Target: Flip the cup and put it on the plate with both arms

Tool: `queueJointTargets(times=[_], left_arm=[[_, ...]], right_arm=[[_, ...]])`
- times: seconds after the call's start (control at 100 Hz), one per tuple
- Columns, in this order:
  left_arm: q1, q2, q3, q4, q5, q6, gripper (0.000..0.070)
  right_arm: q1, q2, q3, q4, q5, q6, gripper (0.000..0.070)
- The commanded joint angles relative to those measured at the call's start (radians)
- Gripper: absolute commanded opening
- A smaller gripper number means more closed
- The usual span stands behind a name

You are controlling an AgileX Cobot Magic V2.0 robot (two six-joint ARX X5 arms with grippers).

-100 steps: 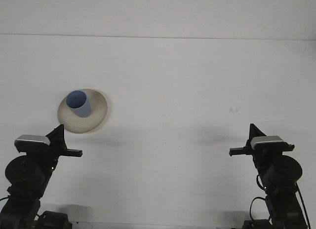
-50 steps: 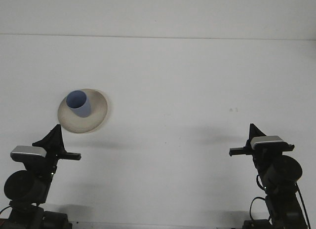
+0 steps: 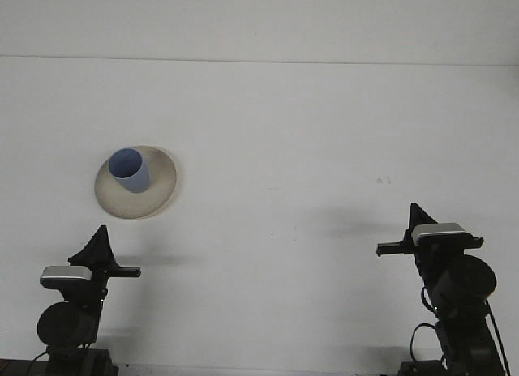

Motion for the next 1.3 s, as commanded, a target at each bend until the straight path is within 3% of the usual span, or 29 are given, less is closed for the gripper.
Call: queueJointTargets(times=[0.0,1.29], left_arm=[[0.005,-0.026,-0.010,0.019,0.002,0.005,0.0011],[0.036,-0.057,-0.082,0.053,0.005,-0.001,0.0011]], right_arm=[[0.002,0.002,0.003,0.016,0.003,-0.005,0.0006],[0.002,0.002,0.003,0.016,0.003,-0.005,0.0006]])
